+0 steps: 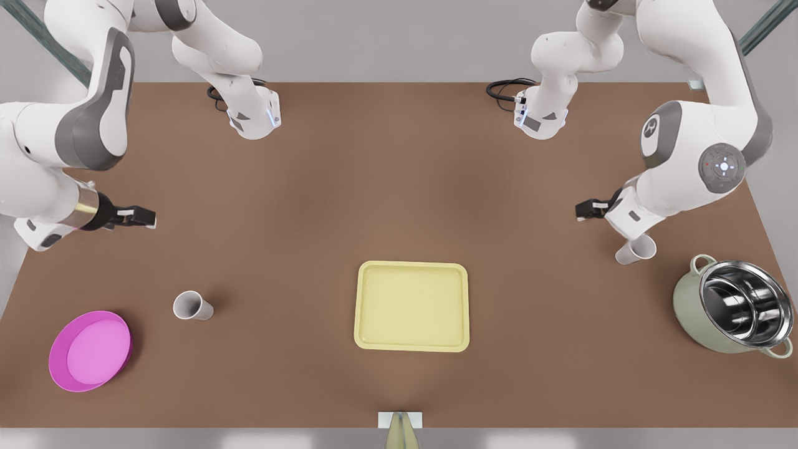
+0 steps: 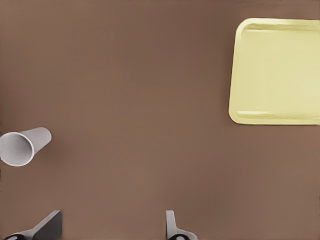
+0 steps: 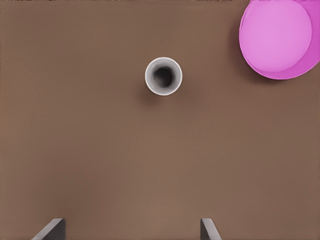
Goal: Use both arms to respectively pick up the white IKEA cups from the middle-left and middle-right positions, then place the white IKEA cups onto the middle-middle tray, ensuring that the cups remain upright and do not tip over
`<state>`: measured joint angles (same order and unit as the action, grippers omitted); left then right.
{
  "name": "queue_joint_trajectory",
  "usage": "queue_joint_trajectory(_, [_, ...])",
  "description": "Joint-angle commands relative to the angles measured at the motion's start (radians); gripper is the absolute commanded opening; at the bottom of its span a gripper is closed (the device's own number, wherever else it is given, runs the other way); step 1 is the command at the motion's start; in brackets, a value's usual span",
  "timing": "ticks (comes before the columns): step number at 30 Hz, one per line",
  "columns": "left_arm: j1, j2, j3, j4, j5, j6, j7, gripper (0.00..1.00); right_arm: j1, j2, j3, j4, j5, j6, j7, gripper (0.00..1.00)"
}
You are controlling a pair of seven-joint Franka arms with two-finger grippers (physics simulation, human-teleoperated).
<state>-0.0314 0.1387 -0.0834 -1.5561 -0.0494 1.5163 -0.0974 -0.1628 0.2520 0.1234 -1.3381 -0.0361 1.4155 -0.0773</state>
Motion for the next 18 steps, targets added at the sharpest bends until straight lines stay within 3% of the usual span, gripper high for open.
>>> queue_joint_trajectory(1, [-0.005,-0.011,0.01,-0.004,-0.001,0.036,-0.073,1.0,-0.001,-0.003,0.001,-0.006,0.004,0.049,-0.062,1.0])
queue_joint_trajectory(4, [-0.004,0.001,0.013,-0.004,-0.001,0.047,-0.067,1.0,-0.004,0.041,-0.002,0.002,-0.005,0.049,-0.067,1.0])
queue_joint_trajectory(9, [0.008,0.053,0.326,-0.34,-0.001,0.554,0.321,1.0,-0.073,0.302,-0.013,0.034,-0.036,0.289,-0.081,1.0])
queue_joint_trajectory(18, [0.143,0.145,0.338,-0.457,-0.001,0.752,0.364,1.0,-0.073,0.366,-0.011,-0.058,-0.096,0.589,-0.065,1.0])
